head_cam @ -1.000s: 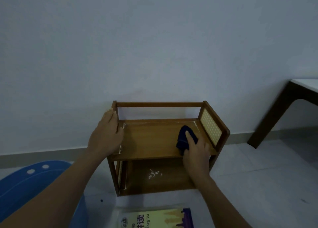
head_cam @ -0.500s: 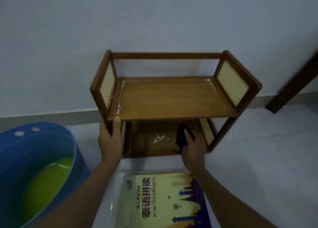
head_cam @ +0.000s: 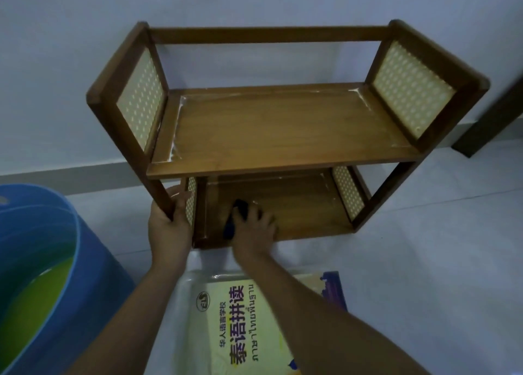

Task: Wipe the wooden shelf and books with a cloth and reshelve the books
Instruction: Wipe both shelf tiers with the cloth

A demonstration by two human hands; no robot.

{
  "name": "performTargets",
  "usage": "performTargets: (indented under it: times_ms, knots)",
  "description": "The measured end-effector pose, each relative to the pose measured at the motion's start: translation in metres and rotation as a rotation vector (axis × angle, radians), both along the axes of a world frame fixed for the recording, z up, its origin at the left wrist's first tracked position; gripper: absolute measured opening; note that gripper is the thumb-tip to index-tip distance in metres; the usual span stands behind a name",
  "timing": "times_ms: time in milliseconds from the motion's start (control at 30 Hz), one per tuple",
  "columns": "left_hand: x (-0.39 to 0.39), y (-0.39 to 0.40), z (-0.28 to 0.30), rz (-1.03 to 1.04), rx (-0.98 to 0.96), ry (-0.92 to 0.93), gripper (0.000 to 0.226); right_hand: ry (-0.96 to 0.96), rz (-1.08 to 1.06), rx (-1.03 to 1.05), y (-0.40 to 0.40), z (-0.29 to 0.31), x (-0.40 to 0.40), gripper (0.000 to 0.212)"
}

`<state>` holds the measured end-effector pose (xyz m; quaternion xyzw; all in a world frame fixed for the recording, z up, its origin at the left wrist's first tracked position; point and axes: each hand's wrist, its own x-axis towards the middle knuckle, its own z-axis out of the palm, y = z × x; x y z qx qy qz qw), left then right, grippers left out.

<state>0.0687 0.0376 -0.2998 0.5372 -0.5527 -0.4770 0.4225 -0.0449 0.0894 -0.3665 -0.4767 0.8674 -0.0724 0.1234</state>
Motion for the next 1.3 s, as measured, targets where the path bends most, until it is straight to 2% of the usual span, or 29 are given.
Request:
performTargets:
  times_ms: [100,200,300,400,533,567,667,733,800,933,1033,1133,1233,1300]
  knots:
    - [0.0,0.0,-0.005,0.036,-0.036,-0.053,0.016,-0.091,0.274,-0.063,-0.01,0.002,0.033,0.056]
    - [-0.001,0.002,-0.004,0.052,-0.08,-0.112,0.01,0.05,0.315,-0.035,-0.001,-0.003,-0.004,0.071]
    - [-0.001,0.003,-0.003,0.073,-0.083,-0.134,0.011,0.177,0.024,0.087,0.031,-0.013,-0.082,0.089]
    - [0.0,0.002,-0.003,0.055,-0.07,-0.154,0.011,0.175,-0.288,0.114,0.066,-0.008,-0.134,0.074]
    - [0.003,0.005,-0.002,-0.001,-0.051,-0.161,0.009,0.112,-0.384,0.159,0.045,-0.001,-0.118,0.063]
    - [0.005,0.003,-0.001,-0.03,-0.06,-0.167,0.009,0.086,-0.351,0.15,0.03,-0.001,-0.104,0.062]
    - [0.008,0.0,0.001,-0.095,-0.086,-0.195,0.009,0.028,-0.068,0.053,-0.009,0.0,-0.039,0.057]
    - [0.008,0.0,-0.002,-0.069,-0.112,-0.217,0.008,-0.084,0.127,-0.022,-0.021,-0.001,0.019,0.056]
    - [0.006,0.002,-0.005,-0.019,-0.126,-0.224,0.008,-0.138,0.222,-0.049,-0.019,-0.003,0.052,0.061]
    - [0.006,0.004,-0.008,-0.009,-0.129,-0.212,0.009,0.043,0.31,-0.062,0.012,-0.012,-0.009,0.059]
    - [0.006,0.005,-0.008,-0.004,-0.099,-0.204,0.01,0.202,0.025,-0.089,0.061,-0.019,-0.083,0.061]
    - [0.006,0.005,-0.005,-0.014,-0.088,-0.205,0.009,0.207,-0.301,0.005,0.082,-0.013,-0.131,0.066]
    - [0.009,0.002,-0.001,-0.056,-0.07,-0.206,0.007,0.223,-0.345,0.071,0.056,-0.011,-0.134,0.066]
    - [0.012,-0.002,0.001,-0.095,-0.062,-0.214,0.007,0.134,-0.367,0.117,0.025,-0.01,-0.125,0.063]
